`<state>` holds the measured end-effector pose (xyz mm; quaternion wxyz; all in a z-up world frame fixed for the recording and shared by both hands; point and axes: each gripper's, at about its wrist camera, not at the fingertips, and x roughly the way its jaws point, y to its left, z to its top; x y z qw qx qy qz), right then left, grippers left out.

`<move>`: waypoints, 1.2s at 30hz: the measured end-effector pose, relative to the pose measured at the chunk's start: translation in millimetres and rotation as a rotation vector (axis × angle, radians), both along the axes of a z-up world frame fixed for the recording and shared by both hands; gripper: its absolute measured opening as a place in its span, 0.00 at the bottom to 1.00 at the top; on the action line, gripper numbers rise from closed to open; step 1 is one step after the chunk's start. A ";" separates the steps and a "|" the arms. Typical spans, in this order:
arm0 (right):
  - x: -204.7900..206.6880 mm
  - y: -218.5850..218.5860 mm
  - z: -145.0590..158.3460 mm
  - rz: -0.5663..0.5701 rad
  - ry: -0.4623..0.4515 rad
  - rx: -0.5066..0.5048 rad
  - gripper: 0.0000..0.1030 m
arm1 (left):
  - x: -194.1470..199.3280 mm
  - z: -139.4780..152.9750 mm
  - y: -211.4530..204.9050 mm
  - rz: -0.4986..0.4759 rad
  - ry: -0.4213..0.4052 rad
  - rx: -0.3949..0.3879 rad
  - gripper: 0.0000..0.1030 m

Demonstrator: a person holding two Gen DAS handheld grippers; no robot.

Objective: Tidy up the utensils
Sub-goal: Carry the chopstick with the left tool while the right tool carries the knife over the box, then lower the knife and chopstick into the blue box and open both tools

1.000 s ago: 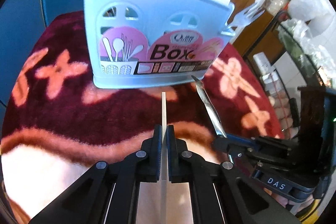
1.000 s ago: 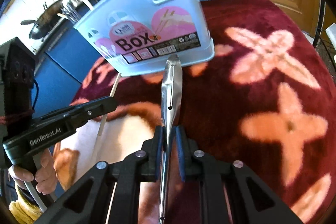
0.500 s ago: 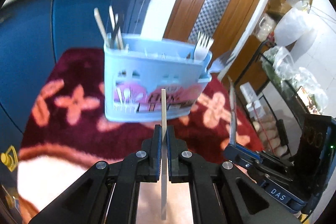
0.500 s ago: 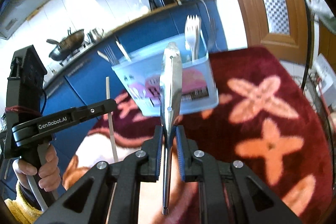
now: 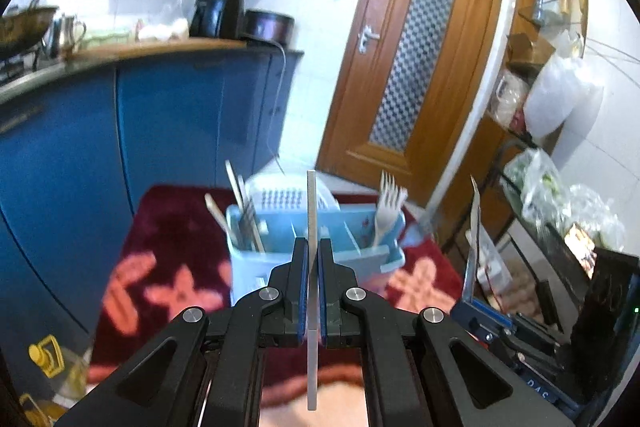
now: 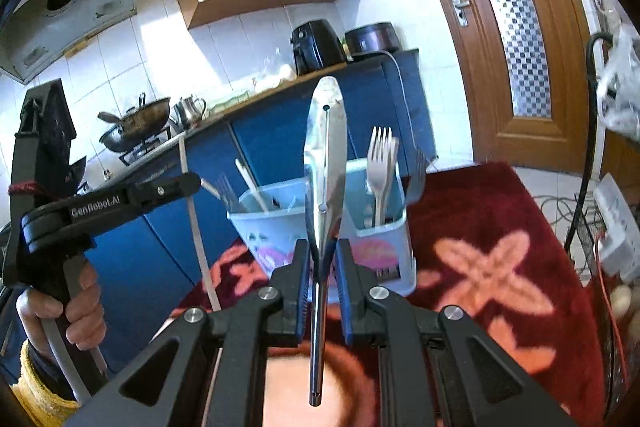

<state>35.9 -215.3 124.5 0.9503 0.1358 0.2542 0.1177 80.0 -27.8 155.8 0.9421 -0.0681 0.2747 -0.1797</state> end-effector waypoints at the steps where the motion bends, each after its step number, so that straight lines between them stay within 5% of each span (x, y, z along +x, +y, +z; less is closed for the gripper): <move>1: 3.0 -0.7 3.2 -0.004 -0.011 -0.002 0.14 | 2.0 5.5 0.5 0.005 -0.016 0.000 0.04; 16: 50.7 -7.7 33.7 -0.063 -0.123 -0.077 0.14 | 44.0 59.3 0.3 0.113 -0.246 0.013 0.04; 30: 107.2 1.6 17.7 -0.143 -0.225 -0.142 0.14 | 86.4 23.7 -9.9 0.140 -0.237 0.032 0.04; 36: 116.5 7.6 0.2 -0.124 -0.193 -0.184 0.15 | 94.1 1.2 -11.5 0.119 -0.196 0.039 0.04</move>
